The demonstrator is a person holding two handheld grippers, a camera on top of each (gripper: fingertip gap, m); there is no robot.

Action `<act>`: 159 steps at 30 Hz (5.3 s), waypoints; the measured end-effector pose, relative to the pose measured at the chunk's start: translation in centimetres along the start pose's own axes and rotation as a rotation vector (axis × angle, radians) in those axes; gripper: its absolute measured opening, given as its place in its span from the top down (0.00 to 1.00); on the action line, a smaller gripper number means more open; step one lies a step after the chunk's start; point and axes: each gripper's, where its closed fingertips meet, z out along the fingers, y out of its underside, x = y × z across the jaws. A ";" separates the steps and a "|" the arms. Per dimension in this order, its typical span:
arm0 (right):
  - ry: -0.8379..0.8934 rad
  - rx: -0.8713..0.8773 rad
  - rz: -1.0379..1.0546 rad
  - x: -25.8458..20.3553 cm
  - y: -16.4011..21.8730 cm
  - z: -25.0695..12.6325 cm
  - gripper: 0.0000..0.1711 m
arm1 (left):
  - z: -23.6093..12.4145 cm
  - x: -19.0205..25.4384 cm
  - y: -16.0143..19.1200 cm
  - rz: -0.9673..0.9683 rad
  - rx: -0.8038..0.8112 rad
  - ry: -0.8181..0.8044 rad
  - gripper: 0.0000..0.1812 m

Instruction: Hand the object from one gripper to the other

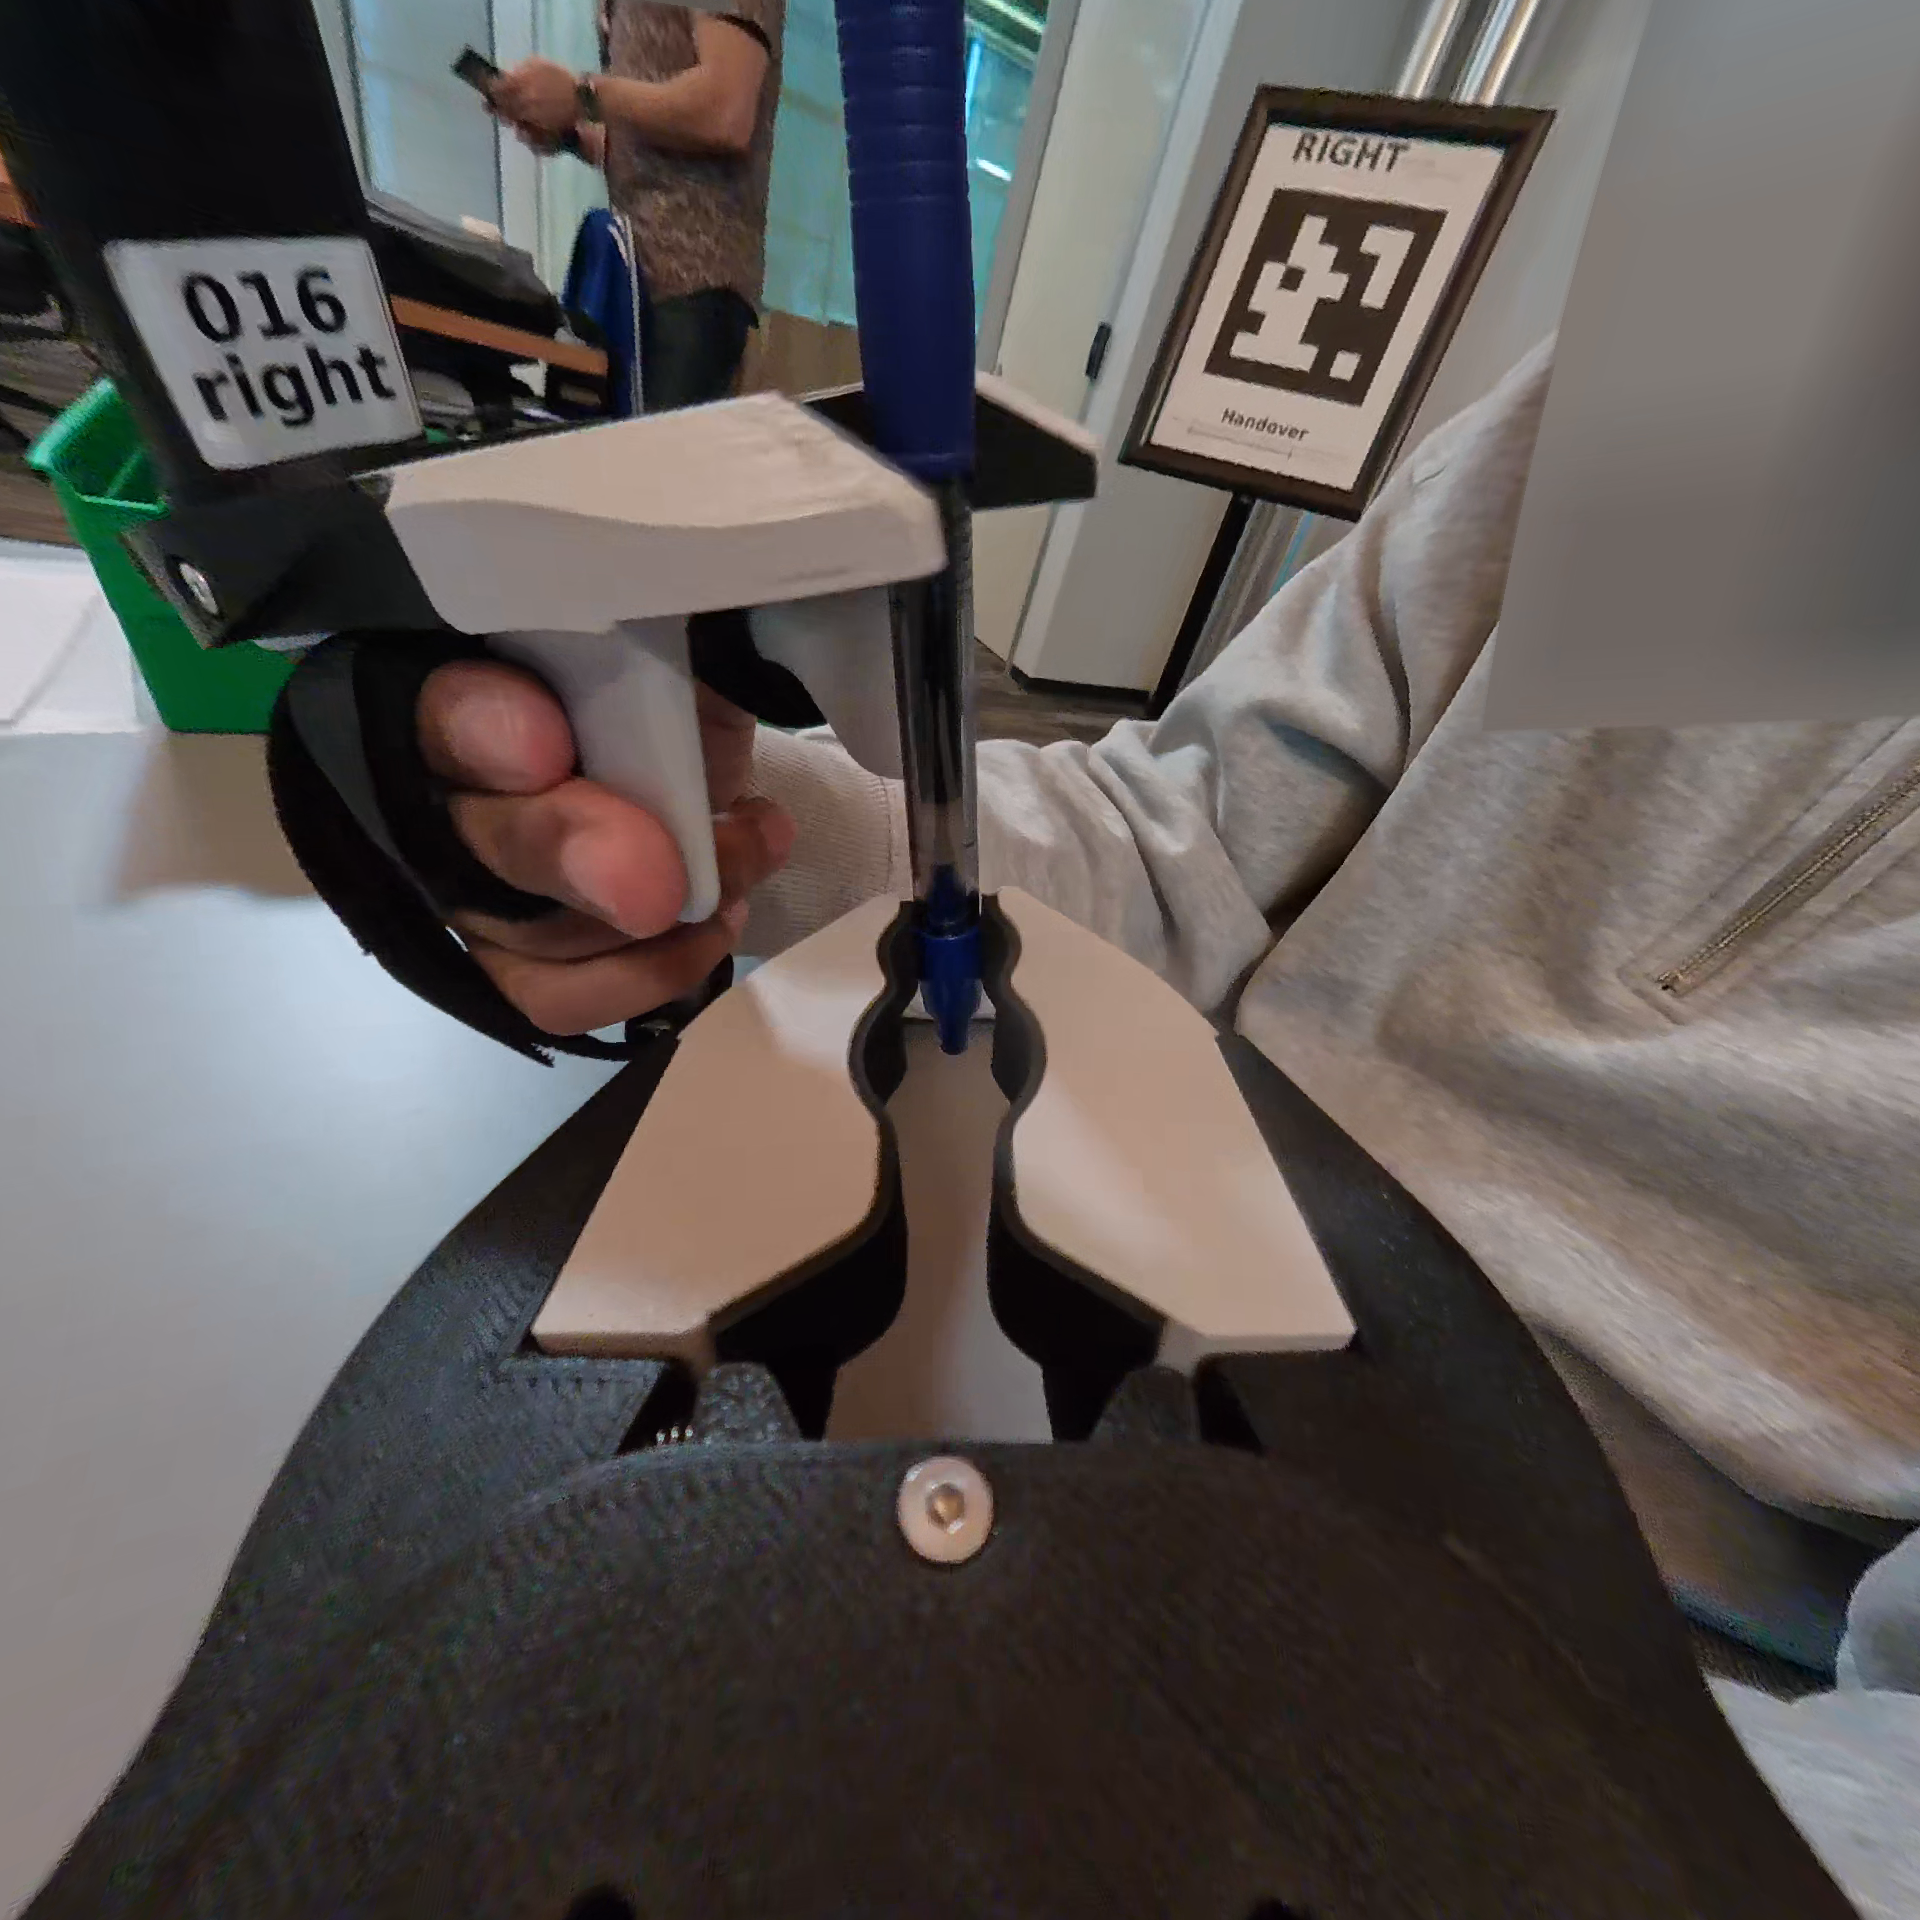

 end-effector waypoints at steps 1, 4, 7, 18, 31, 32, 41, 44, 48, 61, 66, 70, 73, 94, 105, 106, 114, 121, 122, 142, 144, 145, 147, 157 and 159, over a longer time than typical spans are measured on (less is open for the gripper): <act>-0.008 -0.020 -0.004 -0.1 0.3 0.1 0.87 | 0.2 0.1 0.1 -0.002 -0.007 0.007 0.94; -0.017 -0.040 -0.024 -0.4 0.5 0.3 0.93 | 0.5 0.1 0.0 0.011 -0.005 0.005 0.94; 0.016 -0.034 -0.053 -0.1 0.2 0.2 0.93 | 0.1 -0.8 -0.3 0.026 0.017 -0.055 0.94; 0.534 0.066 -0.177 5.9 -2.9 -4.9 0.93 | -2.4 -6.7 -1.4 0.076 0.089 -0.459 0.65; 0.888 0.028 -0.318 9.2 -3.2 -6.4 0.93 | -5.8 -10.7 -1.1 0.218 0.009 -0.842 0.76; 0.880 0.026 -0.319 9.2 -3.1 -6.2 0.93 | -5.7 -10.6 -1.2 0.216 0.016 -0.838 0.77; 0.834 -0.024 -0.316 9.3 -2.0 -4.6 0.94 | -5.7 -10.0 -1.7 0.176 0.070 -0.774 0.87; 0.835 -0.025 -0.312 9.4 -1.9 -4.4 0.93 | -5.5 -9.8 -1.5 0.183 0.054 -0.756 0.91; 0.823 -0.028 -0.314 9.3 -1.8 -4.3 0.93 | -5.5 -9.8 -1.4 0.191 0.039 -0.764 0.91; 0.766 0.091 -0.293 8.1 -3.7 -5.7 0.68 | -5.7 -9.1 -2.1 0.162 0.105 -0.712 0.91; 0.721 0.127 -0.304 7.0 -4.5 -5.7 0.69 | -5.5 -9.4 -1.6 0.131 0.095 -0.697 0.92; 0.773 0.042 -0.375 7.3 -3.9 -5.5 0.74 | -5.3 -9.5 -1.2 0.120 0.079 -0.685 0.92; 0.750 0.033 -0.400 6.8 -4.0 -4.9 0.77 | -4.6 -9.3 -0.5 0.115 0.044 -0.649 0.92; 0.687 0.024 -0.405 5.0 -4.8 -4.7 0.95 | -2.7 -8.4 0.4 0.124 0.009 -0.542 0.91; 0.693 -0.023 -0.361 5.9 -3.5 -4.3 0.95 | -4.0 -7.7 -2.4 0.152 0.188 -0.553 0.80; 0.694 -0.033 -0.355 6.1 -3.3 -4.2 0.95 | -4.3 -7.5 -2.9 0.154 0.216 -0.547 0.80; 0.683 -0.088 -0.353 7.2 -1.4 -2.7 0.95 | -5.2 -6.5 -4.5 0.193 0.290 -0.553 0.86; 0.664 -0.067 -0.346 7.0 -1.5 -2.6 0.95 | -5.0 -6.6 -4.3 0.197 0.259 -0.563 0.92; 0.660 -0.068 -0.345 7.0 -1.5 -2.5 0.95 | -5.0 -6.6 -4.3 0.198 0.256 -0.566 0.94; 0.671 -0.111 -0.301 7.2 -1.3 -4.6 0.82 | -7.5 -5.7 -6.1 0.237 0.354 -0.614 0.94; 0.634 -0.209 -0.217 7.4 0.8 -4.6 0.82 | -7.9 -5.5 -6.3 0.235 0.363 -0.616 0.94; 0.617 -0.255 -0.181 7.6 1.9 -4.6 0.81 | -8.0 -5.5 -6.3 0.231 0.364 -0.616 0.94; 0.607 -0.328 -0.148 8.2 3.7 -4.3 0.80 | -8.1 -5.6 -6.2 0.226 0.353 -0.626 0.94; 0.599 -0.408 -0.179 9.1 6.0 -3.1 0.91 | -7.8 -6.0 -6.0 0.246 0.302 -0.683 0.94; 0.597 -0.397 -0.192 9.0 5.7 -3.0 0.92 | -7.8 -5.9 -6.2 0.251 0.315 -0.683 0.94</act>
